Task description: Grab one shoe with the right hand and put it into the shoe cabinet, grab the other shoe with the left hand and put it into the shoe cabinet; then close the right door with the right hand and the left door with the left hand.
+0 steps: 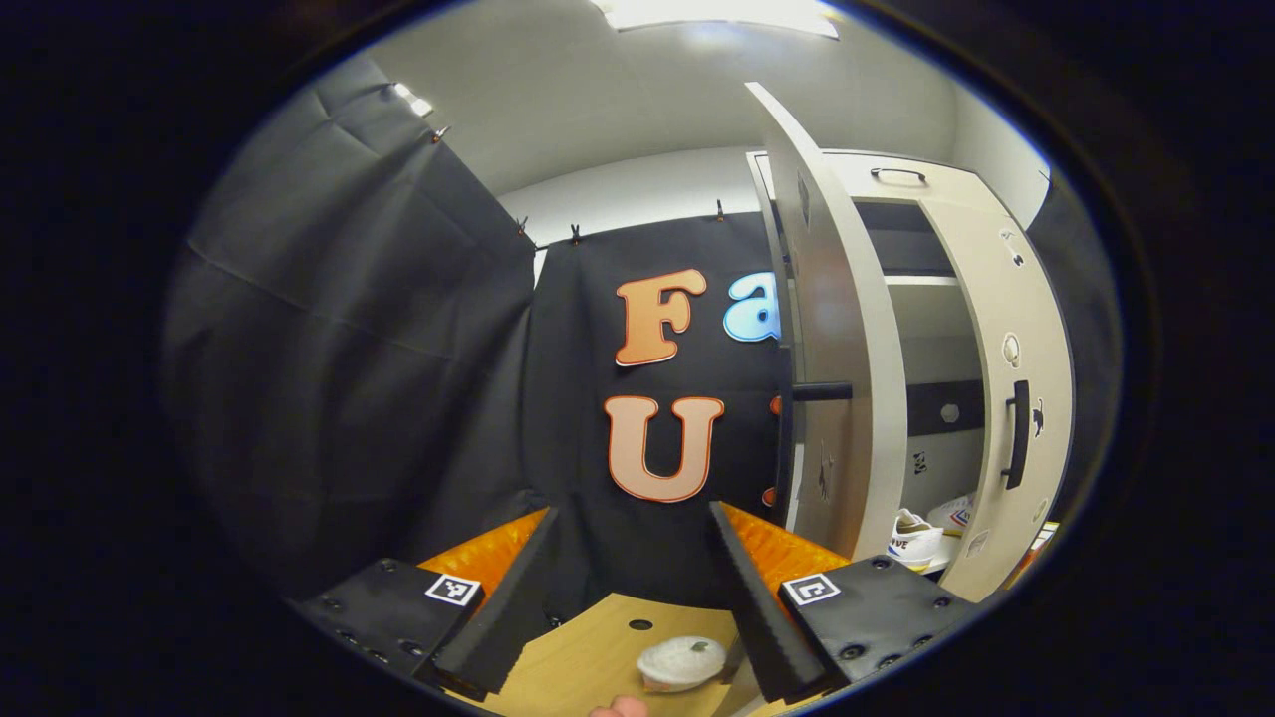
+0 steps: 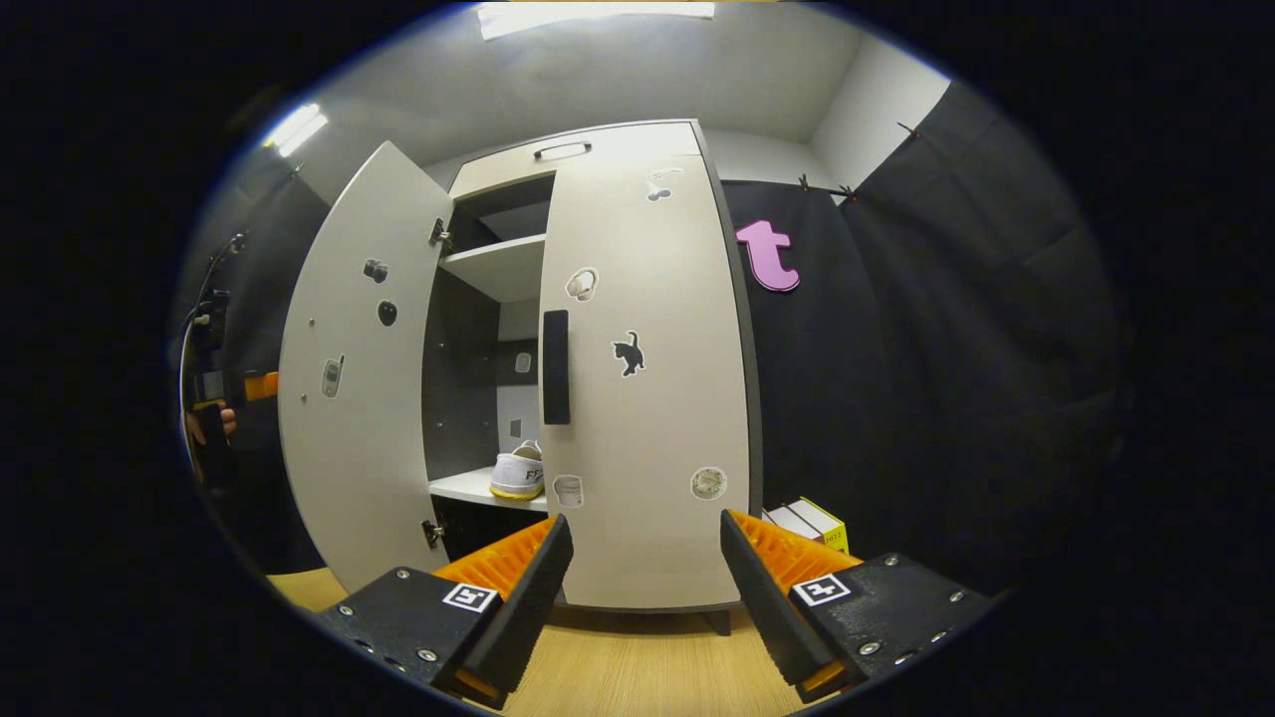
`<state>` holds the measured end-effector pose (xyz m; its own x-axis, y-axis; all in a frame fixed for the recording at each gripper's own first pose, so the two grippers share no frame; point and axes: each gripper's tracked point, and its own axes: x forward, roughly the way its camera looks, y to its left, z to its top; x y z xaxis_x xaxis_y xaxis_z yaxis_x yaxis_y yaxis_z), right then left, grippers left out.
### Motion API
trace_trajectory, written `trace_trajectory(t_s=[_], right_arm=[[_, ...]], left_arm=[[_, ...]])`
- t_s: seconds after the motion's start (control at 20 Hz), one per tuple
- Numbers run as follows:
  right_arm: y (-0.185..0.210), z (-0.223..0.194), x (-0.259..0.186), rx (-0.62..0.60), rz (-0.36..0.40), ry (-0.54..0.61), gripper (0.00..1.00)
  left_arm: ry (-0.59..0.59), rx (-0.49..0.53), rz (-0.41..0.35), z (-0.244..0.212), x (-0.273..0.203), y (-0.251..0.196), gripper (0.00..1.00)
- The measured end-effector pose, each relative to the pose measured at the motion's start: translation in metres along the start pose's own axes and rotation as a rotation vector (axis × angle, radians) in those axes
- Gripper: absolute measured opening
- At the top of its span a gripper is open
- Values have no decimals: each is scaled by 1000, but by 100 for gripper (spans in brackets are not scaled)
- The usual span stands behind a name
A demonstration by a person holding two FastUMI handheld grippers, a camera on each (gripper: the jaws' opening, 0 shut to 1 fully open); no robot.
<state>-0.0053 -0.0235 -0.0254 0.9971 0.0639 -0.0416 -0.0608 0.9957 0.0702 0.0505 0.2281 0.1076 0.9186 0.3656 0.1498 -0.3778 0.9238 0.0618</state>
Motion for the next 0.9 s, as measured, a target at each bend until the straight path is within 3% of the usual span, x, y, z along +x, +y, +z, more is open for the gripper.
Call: trace_trajectory(t_s=[0.05, 0.15, 0.2, 0.3, 0.55, 0.85, 0.9], right_arm=[[1, 1, 0, 0, 5, -1, 92], [1, 1, 0, 2, 9, -2, 92], [-1, 1, 0, 3, 7, -2, 92], [-4, 0, -1, 9, 1, -2, 92], [-12, 2, -4, 13, -17, -2, 92], [-23, 3, -11, 7, -52, -6, 92], [-25, 3, -13, 7, -58, -5, 92]], left_arm=[[3, -3, 0, 0, -1, -1, 90], [4, -13, -6, -1, -4, -7, 94], [6, -16, -19, -1, -6, -12, 90], [5, -22, -47, 1, -11, -25, 94], [4, -40, -108, 2, -19, -58, 90], [19, -89, -246, -1, -21, -119, 94], [22, -96, -270, -1, -20, -130, 90]])
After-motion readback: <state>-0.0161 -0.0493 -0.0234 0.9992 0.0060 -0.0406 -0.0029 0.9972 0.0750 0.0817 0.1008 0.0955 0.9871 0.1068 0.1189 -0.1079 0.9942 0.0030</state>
